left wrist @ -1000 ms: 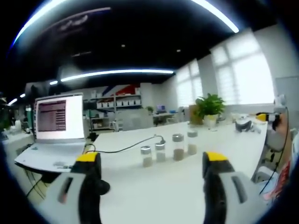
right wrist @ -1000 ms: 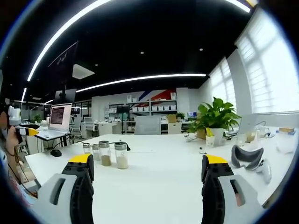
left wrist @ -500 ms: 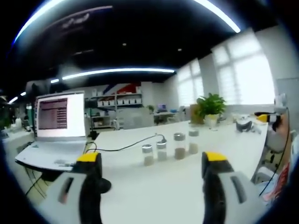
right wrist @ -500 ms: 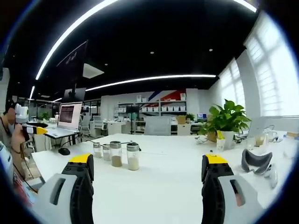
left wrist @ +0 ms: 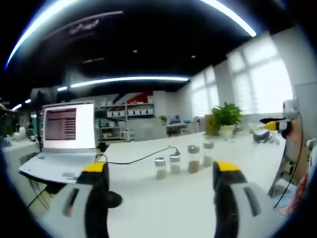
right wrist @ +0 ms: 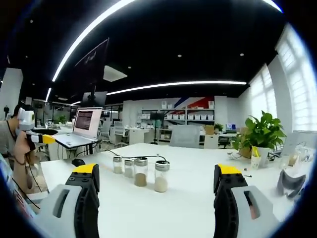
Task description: Rotate the seasoning bottle until the label or dispensing opening points toward the visible target arrow and the bottle remains upright within the marked orientation range
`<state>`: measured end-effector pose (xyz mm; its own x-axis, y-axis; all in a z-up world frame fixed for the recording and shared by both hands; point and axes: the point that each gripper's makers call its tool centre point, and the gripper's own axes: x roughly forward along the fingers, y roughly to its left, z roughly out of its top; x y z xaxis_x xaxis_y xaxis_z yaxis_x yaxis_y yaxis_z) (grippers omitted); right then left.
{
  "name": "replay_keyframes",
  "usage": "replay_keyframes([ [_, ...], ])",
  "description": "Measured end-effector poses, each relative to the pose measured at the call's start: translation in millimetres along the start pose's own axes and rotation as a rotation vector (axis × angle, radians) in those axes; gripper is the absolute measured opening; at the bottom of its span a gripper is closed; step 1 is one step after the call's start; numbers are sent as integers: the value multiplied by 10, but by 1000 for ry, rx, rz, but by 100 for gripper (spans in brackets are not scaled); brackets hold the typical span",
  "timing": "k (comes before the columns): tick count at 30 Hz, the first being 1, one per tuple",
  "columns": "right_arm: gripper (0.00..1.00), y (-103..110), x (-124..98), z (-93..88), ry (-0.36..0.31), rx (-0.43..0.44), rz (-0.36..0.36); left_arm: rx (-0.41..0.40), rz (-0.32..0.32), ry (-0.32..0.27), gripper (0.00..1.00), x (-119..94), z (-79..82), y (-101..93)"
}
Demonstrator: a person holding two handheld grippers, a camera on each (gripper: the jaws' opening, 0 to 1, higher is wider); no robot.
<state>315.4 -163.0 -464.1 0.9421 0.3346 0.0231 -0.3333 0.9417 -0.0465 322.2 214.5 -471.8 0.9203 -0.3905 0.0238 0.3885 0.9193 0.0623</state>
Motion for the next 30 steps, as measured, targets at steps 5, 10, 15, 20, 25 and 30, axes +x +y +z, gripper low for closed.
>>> replay_keyframes([
  [5, 99, 110, 248, 8, 6, -7, 32, 2, -3, 15, 91, 8, -26, 14],
  [10, 99, 237, 542, -30, 35, -17, 68, 4, -3, 18, 91, 12, -33, 24],
  [15, 99, 223, 788, -14, 34, -89, 26, -15, -16, -22, 92, 4, 42, 17],
  [20, 99, 346, 1080, 18, 11, -16, 108, -7, 0, 0, 91, 8, -4, 59],
  [25, 99, 526, 1348, 1, 4, 18, 229, -23, -14, 7, 91, 19, -19, 51],
  [30, 99, 555, 1611, -92, 7, -24, 230, -10, -15, 21, 91, 36, -42, 58],
])
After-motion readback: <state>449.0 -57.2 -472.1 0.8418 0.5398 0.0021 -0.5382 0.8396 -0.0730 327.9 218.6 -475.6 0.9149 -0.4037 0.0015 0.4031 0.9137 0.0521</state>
